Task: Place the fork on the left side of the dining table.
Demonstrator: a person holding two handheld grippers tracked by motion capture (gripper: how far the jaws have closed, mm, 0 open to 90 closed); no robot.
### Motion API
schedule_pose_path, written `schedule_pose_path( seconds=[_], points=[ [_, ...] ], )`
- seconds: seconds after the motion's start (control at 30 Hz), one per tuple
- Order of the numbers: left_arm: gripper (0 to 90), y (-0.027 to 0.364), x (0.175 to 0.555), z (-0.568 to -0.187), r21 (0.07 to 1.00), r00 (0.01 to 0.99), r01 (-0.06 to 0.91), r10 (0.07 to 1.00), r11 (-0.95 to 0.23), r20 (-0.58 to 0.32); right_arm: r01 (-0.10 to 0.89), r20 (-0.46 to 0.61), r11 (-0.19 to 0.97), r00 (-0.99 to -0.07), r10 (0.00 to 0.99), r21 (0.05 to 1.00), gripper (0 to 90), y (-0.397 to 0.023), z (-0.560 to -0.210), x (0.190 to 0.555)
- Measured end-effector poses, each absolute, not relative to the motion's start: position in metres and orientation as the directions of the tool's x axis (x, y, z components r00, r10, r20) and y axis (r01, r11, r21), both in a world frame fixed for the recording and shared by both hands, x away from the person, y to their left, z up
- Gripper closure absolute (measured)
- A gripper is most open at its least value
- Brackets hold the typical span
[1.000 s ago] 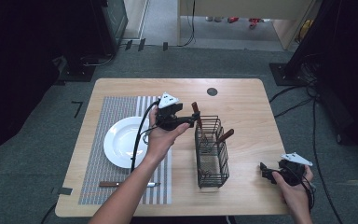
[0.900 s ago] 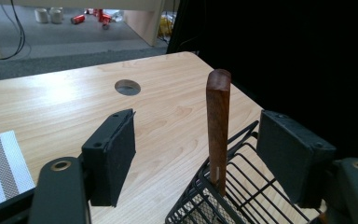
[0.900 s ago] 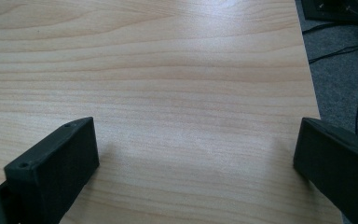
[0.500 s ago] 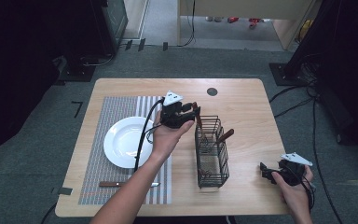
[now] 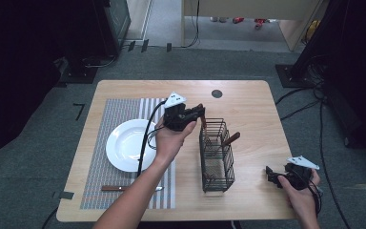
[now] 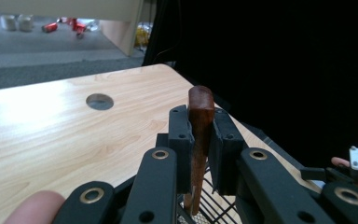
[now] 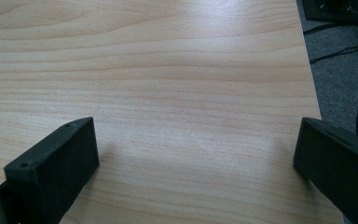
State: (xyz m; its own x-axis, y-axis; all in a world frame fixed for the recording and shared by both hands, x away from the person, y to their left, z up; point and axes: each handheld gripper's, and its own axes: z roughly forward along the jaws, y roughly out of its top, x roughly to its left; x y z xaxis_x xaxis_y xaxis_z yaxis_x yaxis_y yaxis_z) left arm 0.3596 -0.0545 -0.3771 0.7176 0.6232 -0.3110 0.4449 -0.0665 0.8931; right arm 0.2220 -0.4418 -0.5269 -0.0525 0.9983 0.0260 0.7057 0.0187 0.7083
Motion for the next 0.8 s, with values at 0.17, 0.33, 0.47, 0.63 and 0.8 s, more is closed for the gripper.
schedule_pose_path(
  seconds=[0.17,0.33,0.47,0.63,0.8],
  points=[
    [82.5,-0.051,0.353,-0.366,0.913,0.729,0.406,0.620,-0.051,-0.290,0.706,0.026,0.020,-0.054,0.998,0.708,0.0,-0.442,-0.527,0.222],
    [82.6,-0.047,0.346,-0.352,0.930,0.742,0.365,0.616,-0.041,-0.264,0.705,0.026,0.020,-0.054,0.998,0.708,0.0,-0.442,-0.527,0.222],
    [82.6,-0.041,0.341,-0.341,0.943,0.750,0.333,0.607,-0.003,-0.263,0.705,0.026,0.020,-0.054,0.998,0.709,0.0,-0.442,-0.527,0.222],
    [82.6,-0.030,0.335,-0.328,0.948,0.756,0.316,0.595,0.031,-0.272,0.705,0.026,0.019,-0.054,0.998,0.709,0.0,-0.442,-0.527,0.222],
    [82.6,-0.020,0.331,-0.318,0.956,0.755,0.287,0.599,0.064,-0.267,0.705,0.026,0.019,-0.053,0.998,0.709,0.0,-0.442,-0.527,0.222]
  ],
)
